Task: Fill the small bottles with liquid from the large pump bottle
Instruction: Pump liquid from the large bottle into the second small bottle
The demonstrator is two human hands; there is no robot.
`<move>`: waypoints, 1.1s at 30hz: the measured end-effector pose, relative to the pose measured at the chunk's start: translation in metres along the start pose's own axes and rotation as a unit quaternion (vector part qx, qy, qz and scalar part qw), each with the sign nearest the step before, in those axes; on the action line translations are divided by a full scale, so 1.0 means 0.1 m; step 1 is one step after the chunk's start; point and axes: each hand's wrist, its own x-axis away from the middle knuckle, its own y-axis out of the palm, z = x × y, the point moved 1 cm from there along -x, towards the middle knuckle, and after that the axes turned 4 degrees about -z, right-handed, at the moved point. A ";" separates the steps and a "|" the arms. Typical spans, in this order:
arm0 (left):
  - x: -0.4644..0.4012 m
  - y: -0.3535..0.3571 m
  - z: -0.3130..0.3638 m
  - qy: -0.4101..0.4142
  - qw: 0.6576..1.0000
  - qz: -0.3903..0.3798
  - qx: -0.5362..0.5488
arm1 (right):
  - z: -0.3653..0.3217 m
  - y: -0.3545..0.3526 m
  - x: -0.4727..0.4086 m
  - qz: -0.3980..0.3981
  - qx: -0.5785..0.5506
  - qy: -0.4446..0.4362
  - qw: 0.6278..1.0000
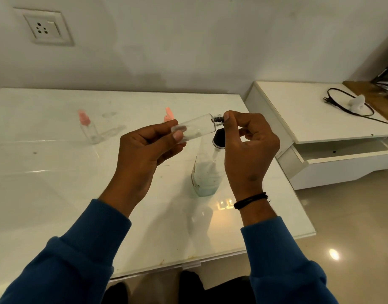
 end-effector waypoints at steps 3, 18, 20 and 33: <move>0.00 0.01 0.01 0.005 1.000 -0.004 -0.002 | -0.01 0.00 -0.03 0.009 0.010 0.001 1.000; 0.00 -0.01 0.00 0.006 1.000 -0.002 0.006 | 0.00 0.03 0.04 0.020 0.009 -0.005 1.000; 0.00 0.00 0.00 0.006 1.000 -0.004 0.005 | -0.02 0.02 0.00 0.023 0.016 -0.009 1.000; 0.00 0.00 0.00 0.011 1.000 -0.007 -0.004 | -0.06 0.03 -0.04 0.037 0.027 -0.003 0.999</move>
